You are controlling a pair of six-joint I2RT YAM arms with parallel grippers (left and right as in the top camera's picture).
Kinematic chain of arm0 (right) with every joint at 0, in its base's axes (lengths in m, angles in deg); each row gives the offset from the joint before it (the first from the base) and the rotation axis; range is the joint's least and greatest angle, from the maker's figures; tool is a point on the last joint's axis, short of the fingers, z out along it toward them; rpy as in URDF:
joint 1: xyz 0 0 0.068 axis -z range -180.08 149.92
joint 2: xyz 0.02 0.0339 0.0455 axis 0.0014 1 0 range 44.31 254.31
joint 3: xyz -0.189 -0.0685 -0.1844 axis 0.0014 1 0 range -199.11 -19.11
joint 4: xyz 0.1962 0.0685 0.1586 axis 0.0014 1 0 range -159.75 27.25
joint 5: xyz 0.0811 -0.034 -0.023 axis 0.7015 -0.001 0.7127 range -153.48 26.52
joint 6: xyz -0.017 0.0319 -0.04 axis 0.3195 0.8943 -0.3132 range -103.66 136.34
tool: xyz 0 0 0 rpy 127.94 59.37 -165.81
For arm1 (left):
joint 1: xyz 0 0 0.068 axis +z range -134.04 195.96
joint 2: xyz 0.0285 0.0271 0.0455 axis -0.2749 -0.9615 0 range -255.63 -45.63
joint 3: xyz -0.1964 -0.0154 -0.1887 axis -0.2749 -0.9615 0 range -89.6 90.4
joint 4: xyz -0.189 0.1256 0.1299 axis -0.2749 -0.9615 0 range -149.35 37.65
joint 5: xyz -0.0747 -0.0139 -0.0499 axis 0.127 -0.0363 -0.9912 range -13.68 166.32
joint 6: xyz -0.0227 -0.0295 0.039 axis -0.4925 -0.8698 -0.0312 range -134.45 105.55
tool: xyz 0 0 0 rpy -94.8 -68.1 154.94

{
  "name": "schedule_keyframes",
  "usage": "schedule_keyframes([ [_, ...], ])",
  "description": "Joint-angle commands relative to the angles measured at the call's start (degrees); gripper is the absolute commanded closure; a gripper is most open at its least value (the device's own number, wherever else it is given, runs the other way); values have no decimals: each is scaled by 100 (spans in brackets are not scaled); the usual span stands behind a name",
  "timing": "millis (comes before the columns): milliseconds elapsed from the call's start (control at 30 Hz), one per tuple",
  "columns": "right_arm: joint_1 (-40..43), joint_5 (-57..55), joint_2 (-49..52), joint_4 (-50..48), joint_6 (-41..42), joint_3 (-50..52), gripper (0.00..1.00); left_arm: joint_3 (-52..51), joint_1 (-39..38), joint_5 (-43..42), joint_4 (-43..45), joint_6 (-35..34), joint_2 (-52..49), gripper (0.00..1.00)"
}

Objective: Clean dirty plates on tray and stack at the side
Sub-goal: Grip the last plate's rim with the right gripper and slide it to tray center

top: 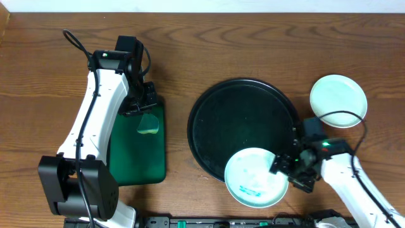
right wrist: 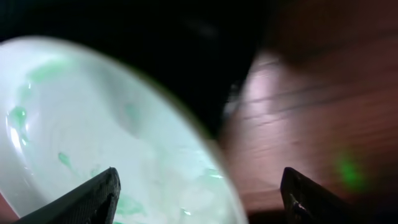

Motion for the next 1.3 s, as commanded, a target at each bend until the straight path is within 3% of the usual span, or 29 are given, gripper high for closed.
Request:
schedule_keyframes([
  [0,-505,-37,17,-70,634,26,20,-22,13,-9,-9,57,-22,93],
  [300,-1429,-66,20,-304,1764,28,48,-22,13,-11,-7,79,-22,93],
  [733,-1878,-483,20,-387,2785,105,60,-22,13,-11,-11,76,-22,92],
  [800,-1888,-511,20,-466,2782,164,74,-22,13,-11,-11,76,-22,93],
  [833,-1886,-540,20,-483,2782,188,91,-22,13,-11,-11,76,-22,93],
  [867,-1886,-573,20,-496,2780,201,99,-22,13,-11,-11,76,-22,93],
  [1100,-1858,-1738,17,-518,2190,190,99,-22,13,-15,-13,103,-22,93],
  [1267,-1751,-2756,17,-918,968,107,99,-22,13,-17,-11,118,-22,93],
])
